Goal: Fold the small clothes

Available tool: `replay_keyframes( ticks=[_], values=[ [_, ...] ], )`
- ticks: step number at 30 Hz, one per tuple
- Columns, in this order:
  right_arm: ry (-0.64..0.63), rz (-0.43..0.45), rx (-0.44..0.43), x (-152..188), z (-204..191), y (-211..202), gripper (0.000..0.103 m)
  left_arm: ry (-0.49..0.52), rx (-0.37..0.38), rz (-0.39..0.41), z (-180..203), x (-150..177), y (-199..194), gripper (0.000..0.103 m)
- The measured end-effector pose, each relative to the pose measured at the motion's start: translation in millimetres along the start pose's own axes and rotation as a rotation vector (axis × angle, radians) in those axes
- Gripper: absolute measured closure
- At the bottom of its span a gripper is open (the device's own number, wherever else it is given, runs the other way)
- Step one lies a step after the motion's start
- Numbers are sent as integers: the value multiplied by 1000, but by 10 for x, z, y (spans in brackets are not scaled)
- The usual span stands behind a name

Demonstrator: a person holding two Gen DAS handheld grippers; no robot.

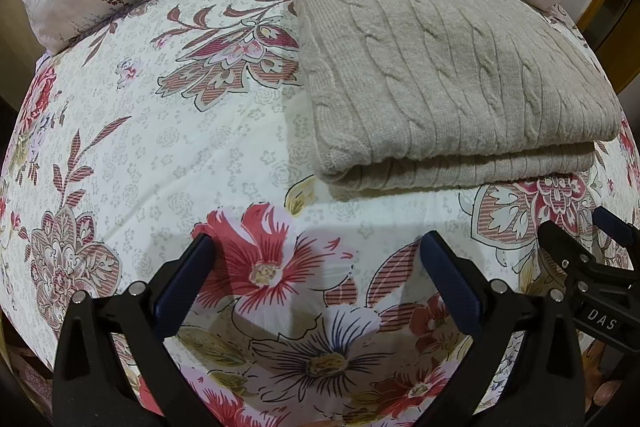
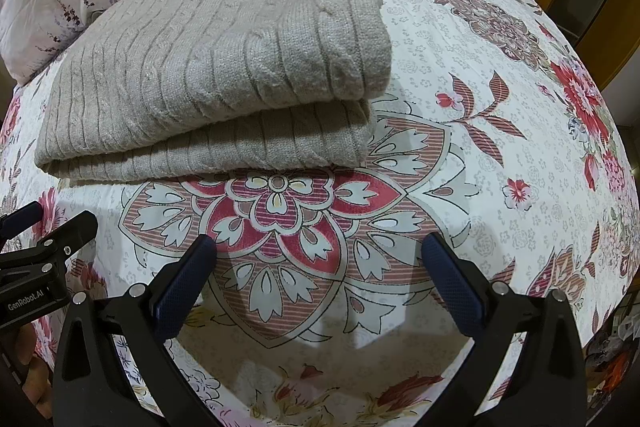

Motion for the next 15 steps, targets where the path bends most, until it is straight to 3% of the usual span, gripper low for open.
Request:
replay_keyframes(
  ticks=[15],
  values=[
    [3, 0, 1, 0, 2, 1, 1, -3, 0, -10, 1, -16, 27, 2]
  ],
)
Point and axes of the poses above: each gripper's, at about its wrist camera, not at the fingertips, and y roughly the way its jaws point, z to its right, x to its underside, the point moved 2 cm from there along y, roughly the way its jaws point, and after that the axes turned 12 degrees about -x, right-handed, at the moved point
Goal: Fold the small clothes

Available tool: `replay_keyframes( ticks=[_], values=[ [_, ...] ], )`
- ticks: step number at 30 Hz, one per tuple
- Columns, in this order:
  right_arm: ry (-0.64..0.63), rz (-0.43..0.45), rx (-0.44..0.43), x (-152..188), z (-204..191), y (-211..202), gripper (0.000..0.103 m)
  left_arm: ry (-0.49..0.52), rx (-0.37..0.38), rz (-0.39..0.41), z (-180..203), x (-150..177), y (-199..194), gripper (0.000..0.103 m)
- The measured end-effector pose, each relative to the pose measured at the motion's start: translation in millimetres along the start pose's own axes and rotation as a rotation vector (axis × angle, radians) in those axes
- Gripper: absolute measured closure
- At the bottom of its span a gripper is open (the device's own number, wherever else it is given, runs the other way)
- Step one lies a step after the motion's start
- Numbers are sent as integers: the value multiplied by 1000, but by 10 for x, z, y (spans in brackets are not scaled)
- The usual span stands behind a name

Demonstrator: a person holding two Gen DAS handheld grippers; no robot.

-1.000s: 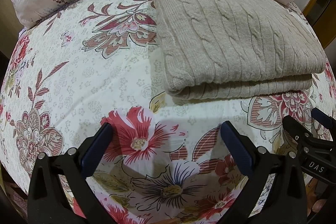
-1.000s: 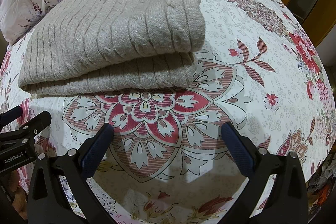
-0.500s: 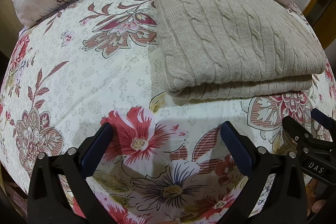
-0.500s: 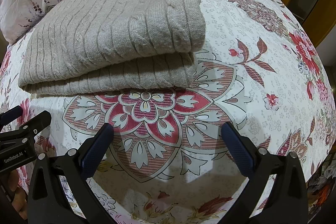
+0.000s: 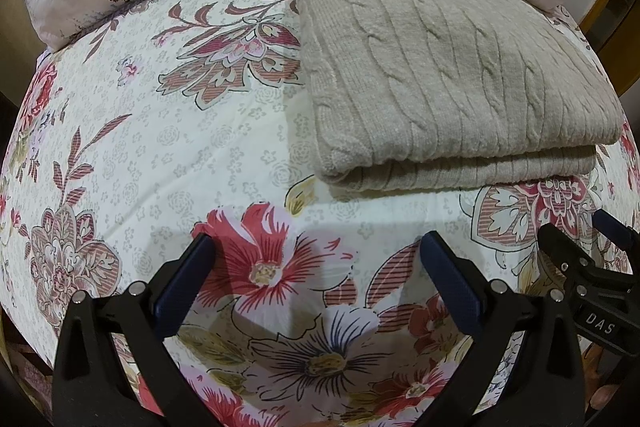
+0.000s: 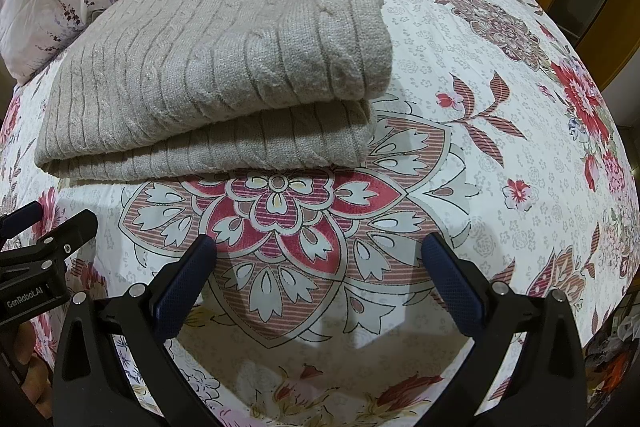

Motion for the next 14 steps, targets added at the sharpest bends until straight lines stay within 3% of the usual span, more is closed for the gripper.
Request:
replay_keyframes(
  ticks=[14],
  values=[
    [-1, 0, 0, 0, 1, -1, 1, 0, -1, 21, -3, 13, -7, 2]
  ],
)
Point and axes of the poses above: each gripper's, at about its wrist camera, not at the fingertips, and y roughly the way its jaws point, z to its right, x to its underside, the point moved 2 cm from there along y, roughly the way its jaws point, and after that the axes turned 12 degrees about -x, right-handed, at the moved point
